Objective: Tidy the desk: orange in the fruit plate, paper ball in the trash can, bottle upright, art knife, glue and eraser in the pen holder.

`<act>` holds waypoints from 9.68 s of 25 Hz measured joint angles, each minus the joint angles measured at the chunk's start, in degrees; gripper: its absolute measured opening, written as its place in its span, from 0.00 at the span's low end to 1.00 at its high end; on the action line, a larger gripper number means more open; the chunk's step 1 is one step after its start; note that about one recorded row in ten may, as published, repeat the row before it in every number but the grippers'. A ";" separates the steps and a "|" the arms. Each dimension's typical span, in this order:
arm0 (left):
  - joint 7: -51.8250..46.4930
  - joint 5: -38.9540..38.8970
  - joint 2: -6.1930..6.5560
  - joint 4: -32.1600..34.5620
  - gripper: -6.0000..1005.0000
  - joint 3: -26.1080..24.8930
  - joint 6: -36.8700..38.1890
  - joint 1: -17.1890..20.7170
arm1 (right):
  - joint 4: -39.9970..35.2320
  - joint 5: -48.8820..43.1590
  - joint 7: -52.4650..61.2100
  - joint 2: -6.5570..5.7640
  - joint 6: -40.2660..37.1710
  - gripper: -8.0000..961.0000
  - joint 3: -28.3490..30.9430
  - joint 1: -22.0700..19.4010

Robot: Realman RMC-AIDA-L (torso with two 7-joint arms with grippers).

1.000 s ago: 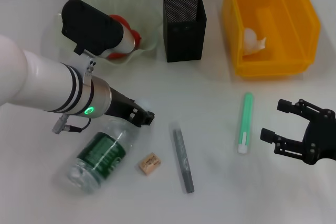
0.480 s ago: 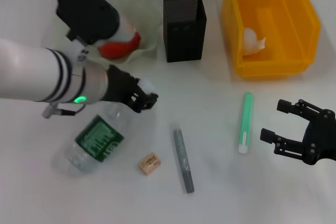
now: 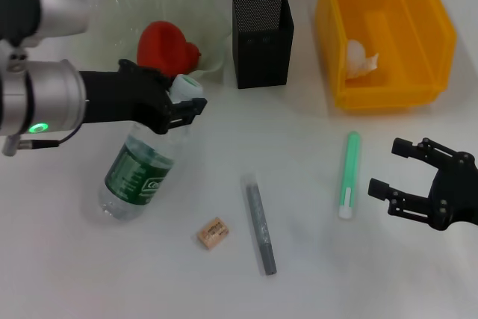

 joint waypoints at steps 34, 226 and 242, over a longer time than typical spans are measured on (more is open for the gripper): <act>33.29 -24.09 -0.34 -9.48 0.44 -13.05 1.04 5.44 | -0.61 -0.23 3.35 -0.17 -1.71 0.88 -0.09 0.75; 79.12 -45.24 0.11 -54.39 0.84 -26.01 33.32 1.60 | -27.70 -6.52 33.16 0.00 7.26 0.18 9.14 30.20; 79.16 -42.23 0.51 -54.28 0.84 -26.77 34.63 3.26 | 18.83 7.35 5.42 0.10 25.77 0.18 7.25 42.97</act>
